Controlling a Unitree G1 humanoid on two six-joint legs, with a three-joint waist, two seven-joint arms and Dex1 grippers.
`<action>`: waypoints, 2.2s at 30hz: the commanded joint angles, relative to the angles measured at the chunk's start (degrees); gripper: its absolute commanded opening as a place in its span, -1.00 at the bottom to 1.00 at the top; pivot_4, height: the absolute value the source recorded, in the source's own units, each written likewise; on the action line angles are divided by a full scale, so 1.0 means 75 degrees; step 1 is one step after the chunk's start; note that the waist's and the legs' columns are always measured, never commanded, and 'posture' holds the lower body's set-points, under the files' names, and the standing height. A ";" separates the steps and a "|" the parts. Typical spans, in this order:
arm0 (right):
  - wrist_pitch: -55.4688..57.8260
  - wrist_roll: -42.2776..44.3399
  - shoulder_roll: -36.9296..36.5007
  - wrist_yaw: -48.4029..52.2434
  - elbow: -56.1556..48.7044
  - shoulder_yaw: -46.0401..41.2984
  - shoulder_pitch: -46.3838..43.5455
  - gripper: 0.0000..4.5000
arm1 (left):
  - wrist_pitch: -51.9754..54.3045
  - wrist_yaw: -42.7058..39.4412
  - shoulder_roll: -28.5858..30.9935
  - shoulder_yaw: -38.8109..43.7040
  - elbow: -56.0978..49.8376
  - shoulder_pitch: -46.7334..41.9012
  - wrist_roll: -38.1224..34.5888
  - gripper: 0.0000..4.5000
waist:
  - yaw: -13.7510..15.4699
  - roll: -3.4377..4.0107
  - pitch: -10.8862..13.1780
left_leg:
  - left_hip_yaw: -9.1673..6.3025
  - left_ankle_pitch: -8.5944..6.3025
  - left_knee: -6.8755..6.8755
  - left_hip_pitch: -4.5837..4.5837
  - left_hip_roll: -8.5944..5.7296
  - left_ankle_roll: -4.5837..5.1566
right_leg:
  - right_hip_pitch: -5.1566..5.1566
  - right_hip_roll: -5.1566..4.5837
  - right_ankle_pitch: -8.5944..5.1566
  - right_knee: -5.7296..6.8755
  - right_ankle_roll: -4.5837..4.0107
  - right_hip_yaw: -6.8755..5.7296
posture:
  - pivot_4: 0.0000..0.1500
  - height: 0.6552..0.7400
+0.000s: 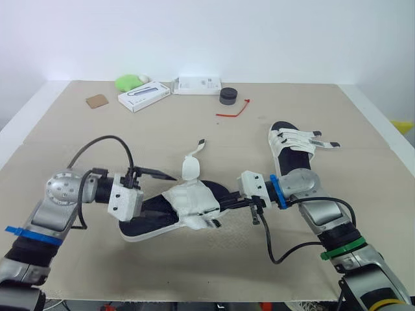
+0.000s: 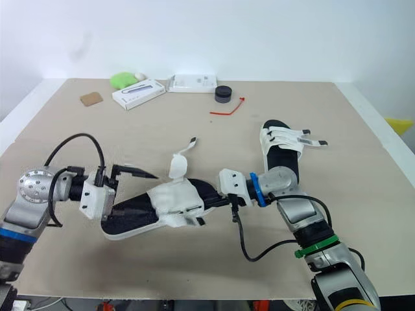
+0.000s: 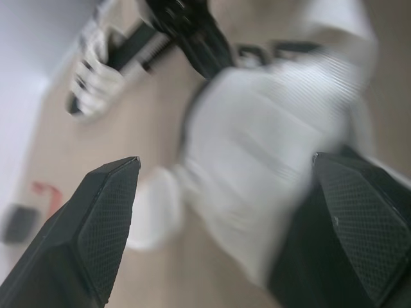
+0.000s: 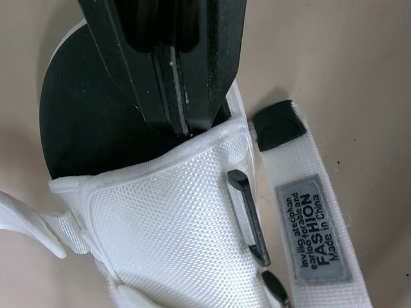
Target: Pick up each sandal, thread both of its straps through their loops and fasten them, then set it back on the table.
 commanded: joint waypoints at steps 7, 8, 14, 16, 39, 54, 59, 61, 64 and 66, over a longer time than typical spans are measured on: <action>-0.0079 -0.0066 0.0021 0.0113 0.0132 0.0051 -0.0086 -1.00 | 0.0749 0.0714 -0.0094 0.0115 -0.0153 0.0146 0.0275 0.98 | 0.0004 0.0000 0.0000 | 0.0002 0.0000 0.0000 -0.0002 0.0003 0.0000 | 0.0000 0.0001 -0.0003 0.0002 -0.0005 -0.0008 | 1.00 1.00; -0.0083 -0.0067 0.0024 0.0115 0.0143 0.0052 -0.0097 -1.00 | 0.0817 0.0752 -0.0170 0.0057 -0.0171 0.0132 0.0305 0.98 | 0.0004 0.0000 0.0000 | 0.0003 0.0000 0.0000 -0.0001 0.0003 0.0000 | 0.0000 0.0001 -0.0002 0.0002 -0.0005 -0.0008 | 1.00 1.00; -0.0089 -0.0086 0.0002 0.0121 0.0194 0.0015 -0.0146 -1.00 | 0.0891 0.1138 -0.0706 -0.0251 0.0084 -0.0265 0.0797 0.98 | 0.0007 -0.0001 0.0000 | 0.0005 0.0000 0.0000 -0.0002 0.0002 0.0000 | 0.0001 0.0001 -0.0001 0.0002 -0.0006 -0.0008 | 1.00 1.00; -0.0090 -0.0088 -0.0008 0.0121 0.0184 0.0006 -0.0137 -1.00 | 0.0796 0.1265 -0.0837 -0.0345 0.0291 -0.0455 0.1040 0.87 | 0.0007 0.0000 0.0000 | 0.0005 0.0000 0.0000 -0.0002 0.0001 -0.0001 | 0.0002 0.0001 0.0001 0.0002 -0.0007 -0.0009 | 1.00 1.00; 0.1071 0.0498 -0.0248 -0.0488 -0.1173 -0.0692 0.0165 -1.00 | -0.4560 0.3437 -0.2194 -0.2005 0.6551 -0.4787 0.4688 -0.97 | 0.0033 -0.0001 -0.0001 | 0.0008 0.0005 0.0006 -0.0028 -0.0029 0.0015 | 0.0001 -0.0017 0.0033 -0.0006 -0.0030 -0.0010 | 1.00 1.00; 0.1301 0.0316 -0.0319 -0.0985 -0.1197 -0.0802 0.0405 -1.00 | -0.4693 0.4852 -0.2794 -0.2208 0.8139 -0.5695 0.5167 -0.97 | 0.0018 -0.0002 0.0000 | 0.0008 -0.0007 0.0006 -0.0042 -0.0048 0.0035 | -0.0007 -0.0037 0.0026 -0.0010 -0.0009 -0.0007 | 1.00 1.00; 0.1117 0.0238 -0.0340 -0.1022 -0.0717 -0.0802 0.0366 -1.00 | -0.4575 0.4386 -0.2727 -0.2138 0.7925 -0.5379 0.4677 -0.97 | 0.0015 -0.0002 0.0000 | 0.0010 -0.0007 0.0006 -0.0038 -0.0051 0.0035 | -0.0005 -0.0041 0.0025 -0.0009 -0.0007 -0.0007 | 1.00 1.00; 0.0996 0.0180 -0.0302 -0.1041 -0.0544 -0.0754 0.0345 -1.00 | -0.4371 0.4163 -0.2750 -0.2069 0.7793 -0.5277 0.4422 -0.97 | 0.0016 -0.0002 0.0000 | 0.0008 -0.0007 0.0006 -0.0037 -0.0051 0.0035 | -0.0003 -0.0041 0.0025 -0.0009 -0.0007 -0.0007 | 1.00 1.00; 0.0887 0.0125 -0.0224 -0.1106 -0.0328 -0.0712 0.0306 -1.00 | -0.4106 0.3872 -0.2770 -0.1994 0.7513 -0.5114 0.4078 -0.97 | 0.0013 -0.0002 0.0000 | 0.0011 -0.0007 0.0006 -0.0031 -0.0051 0.0035 | 0.0000 -0.0041 0.0025 -0.0008 -0.0007 -0.0005 | 1.00 1.00; 0.0753 0.0040 -0.0185 -0.1098 -0.0183 -0.0627 0.0293 -1.00 | -0.3960 0.3668 -0.2766 -0.1984 0.7342 -0.4967 0.3918 -0.97 | 0.0013 -0.0003 -0.0001 | 0.0010 -0.0007 0.0006 -0.0028 -0.0052 0.0035 | 0.0002 -0.0042 0.0025 -0.0006 -0.0007 -0.0004 | 1.00 1.00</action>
